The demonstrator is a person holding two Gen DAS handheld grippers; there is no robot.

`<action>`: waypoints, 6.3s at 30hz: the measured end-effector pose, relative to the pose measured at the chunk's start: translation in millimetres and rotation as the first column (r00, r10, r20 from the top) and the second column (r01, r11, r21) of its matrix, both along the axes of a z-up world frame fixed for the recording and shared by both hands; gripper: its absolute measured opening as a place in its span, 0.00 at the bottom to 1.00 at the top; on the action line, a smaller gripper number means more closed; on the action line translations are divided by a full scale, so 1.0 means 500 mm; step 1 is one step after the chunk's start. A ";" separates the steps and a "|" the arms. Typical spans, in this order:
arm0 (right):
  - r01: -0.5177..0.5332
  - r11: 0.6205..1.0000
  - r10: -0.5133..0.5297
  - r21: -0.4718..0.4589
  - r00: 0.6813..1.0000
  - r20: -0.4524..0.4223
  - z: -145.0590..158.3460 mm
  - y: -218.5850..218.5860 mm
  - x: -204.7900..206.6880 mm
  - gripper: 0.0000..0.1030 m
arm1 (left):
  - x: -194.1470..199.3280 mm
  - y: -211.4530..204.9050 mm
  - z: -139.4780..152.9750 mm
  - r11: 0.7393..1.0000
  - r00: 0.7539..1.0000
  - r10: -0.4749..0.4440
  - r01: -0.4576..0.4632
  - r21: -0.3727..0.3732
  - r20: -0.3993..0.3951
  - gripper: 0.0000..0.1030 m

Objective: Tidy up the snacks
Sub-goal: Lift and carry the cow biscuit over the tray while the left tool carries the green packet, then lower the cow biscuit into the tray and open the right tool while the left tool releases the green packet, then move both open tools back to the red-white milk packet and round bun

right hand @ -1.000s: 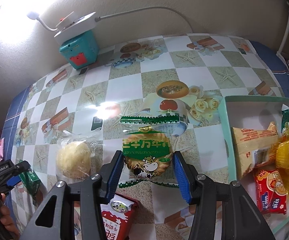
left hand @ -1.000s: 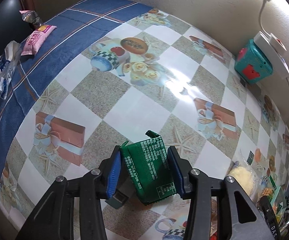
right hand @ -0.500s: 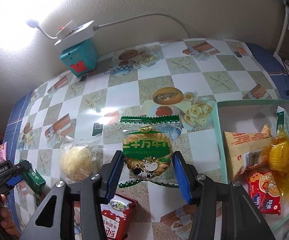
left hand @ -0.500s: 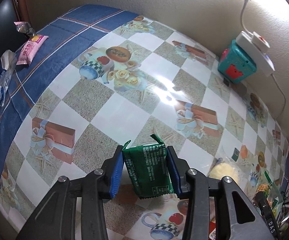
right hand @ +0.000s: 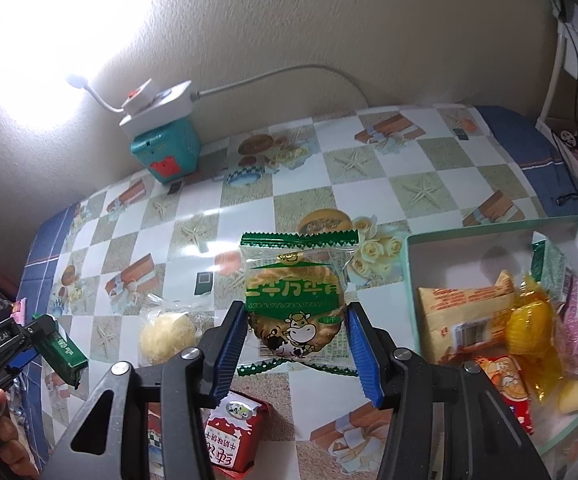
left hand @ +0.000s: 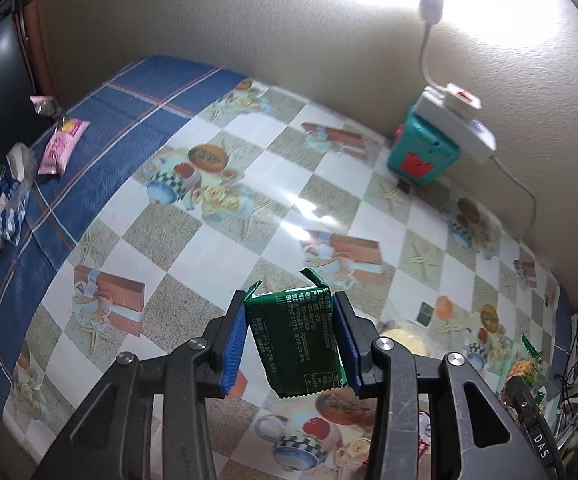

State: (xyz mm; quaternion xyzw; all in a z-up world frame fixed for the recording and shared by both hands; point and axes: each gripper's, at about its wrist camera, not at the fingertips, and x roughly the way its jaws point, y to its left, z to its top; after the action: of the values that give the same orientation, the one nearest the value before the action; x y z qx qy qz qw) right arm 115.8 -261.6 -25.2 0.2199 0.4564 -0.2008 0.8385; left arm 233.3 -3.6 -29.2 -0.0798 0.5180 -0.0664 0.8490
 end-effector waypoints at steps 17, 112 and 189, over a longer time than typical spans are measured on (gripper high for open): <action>0.086 0.996 -0.086 -0.001 0.996 0.035 0.049 -0.092 -0.074 0.52 | -0.079 -0.128 0.074 0.992 0.988 -0.127 0.129 -0.015 0.089 0.42; 0.414 0.906 -0.409 0.089 0.910 -0.065 -0.020 -0.430 -0.347 0.79 | -0.377 -0.626 0.013 0.787 0.790 -0.610 0.598 0.150 0.052 0.66; -0.131 0.989 0.140 0.068 0.979 -0.151 -0.043 0.064 0.005 1.00 | -0.013 -0.049 -0.091 0.996 0.969 -0.077 0.086 0.029 -0.233 0.95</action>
State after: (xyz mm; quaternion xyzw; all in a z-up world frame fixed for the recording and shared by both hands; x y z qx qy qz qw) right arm 118.2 -229.3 -46.7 0.1960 0.5396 -0.1465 0.8055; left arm 226.7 -27.9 -74.6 -0.0492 0.6176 -0.0815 0.7807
